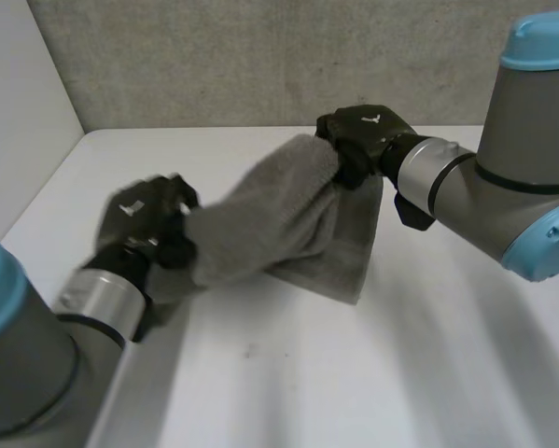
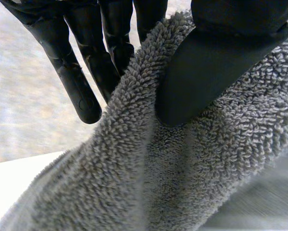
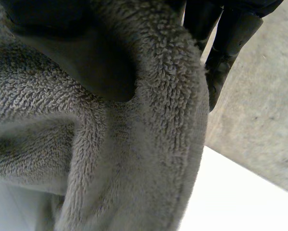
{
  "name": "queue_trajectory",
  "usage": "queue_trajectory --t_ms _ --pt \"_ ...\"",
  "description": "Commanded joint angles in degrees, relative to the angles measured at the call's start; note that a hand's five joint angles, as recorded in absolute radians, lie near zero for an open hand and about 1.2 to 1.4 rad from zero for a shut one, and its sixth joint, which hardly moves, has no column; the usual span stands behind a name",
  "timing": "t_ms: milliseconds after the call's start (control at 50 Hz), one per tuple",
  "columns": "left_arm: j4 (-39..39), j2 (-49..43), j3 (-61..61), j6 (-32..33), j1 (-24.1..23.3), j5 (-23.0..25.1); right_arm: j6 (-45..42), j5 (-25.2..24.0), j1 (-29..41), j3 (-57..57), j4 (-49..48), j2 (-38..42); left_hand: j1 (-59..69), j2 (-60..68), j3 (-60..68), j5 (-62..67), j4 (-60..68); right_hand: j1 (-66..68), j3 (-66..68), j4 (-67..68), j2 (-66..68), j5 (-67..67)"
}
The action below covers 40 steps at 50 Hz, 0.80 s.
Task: Fold the towel.
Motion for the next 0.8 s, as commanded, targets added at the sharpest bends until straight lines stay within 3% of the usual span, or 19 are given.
queue_trajectory --t_ms 20,120,140,160,200,220,260,380,520,700,800 --pt "-2.36 -3.06 -2.10 0.32 -8.79 0.02 -17.98 6.45 3.05 5.73 0.95 0.22 13.48 10.22 10.34 11.75 10.22 3.83 3.67 3.65 4.20 3.18" --pt "-7.29 -3.33 -3.51 0.40 -11.71 0.02 -27.37 14.26 3.22 11.60 -0.28 0.13 0.88 -2.37 -2.26 -0.84 -2.38 3.83 3.67 3.65 4.20 3.18" --pt "-9.30 -3.50 -3.42 0.40 -12.40 0.02 -27.39 14.27 3.22 11.61 -0.28 0.13 -12.61 -15.86 -15.75 -14.33 -15.87 3.83 3.67 3.65 4.20 3.18" --pt "-9.32 -3.51 -3.42 0.40 -12.41 0.02 -28.34 14.88 3.14 12.92 -0.98 -0.04 -12.74 -16.00 -15.88 -14.47 -16.00 3.83 3.67 3.65 4.20 3.18" --pt "-13.42 -3.42 -2.99 0.49 -12.76 0.02 -28.97 14.80 2.78 14.43 -1.86 -0.40 -39.71 -42.97 -42.85 -41.44 -42.97 3.83 3.67 3.65 4.20 3.18" --pt "-13.45 -3.42 -2.98 0.49 -12.76 0.02 -29.40 14.63 2.61 16.08 -2.99 -1.01 -39.82 -43.08 -42.96 -41.55 -43.08 3.83 3.67 3.65 4.20 3.18" --pt "-17.12 -2.98 -1.67 0.84 -12.59 -0.15 -29.84 14.45 2.52 17.92 -4.14 -1.97 -53.39 -56.65 -56.53 -55.12 -56.65 3.83 3.67 3.65 4.20 3.18" --pt "-19.07 -2.63 1.94 1.63 -10.65 -0.59 -33.97 12.43 2.43 27.06 -10.29 -7.15 -55.64 -58.89 -58.78 -57.36 -58.90 3.83 3.67 3.65 4.20 3.18" --pt "-18.99 -3.67 10.09 2.77 -0.03 -0.07 -37.32 9.97 2.52 35.70 -16.37 -11.30 -51.78 -55.03 -54.92 -53.50 -55.04 3.83 3.67 3.65 4.20 3.18" --pt "-20.04 -13.00 18.90 6.64 2.09 0.37 -37.49 8.03 2.96 44.83 -24.61 -16.65 -49.75 -53.00 -52.89 -51.48 -53.01 3.83 3.67 3.65 4.20 3.18" --pt "-25.47 -17.21 19.78 11.12 2.18 3.00 -37.49 7.86 2.43 47.21 -26.47 -18.41 -41.85 -45.11 -44.99 -43.58 -45.11 3.83 3.67 3.65 4.20 3.18"
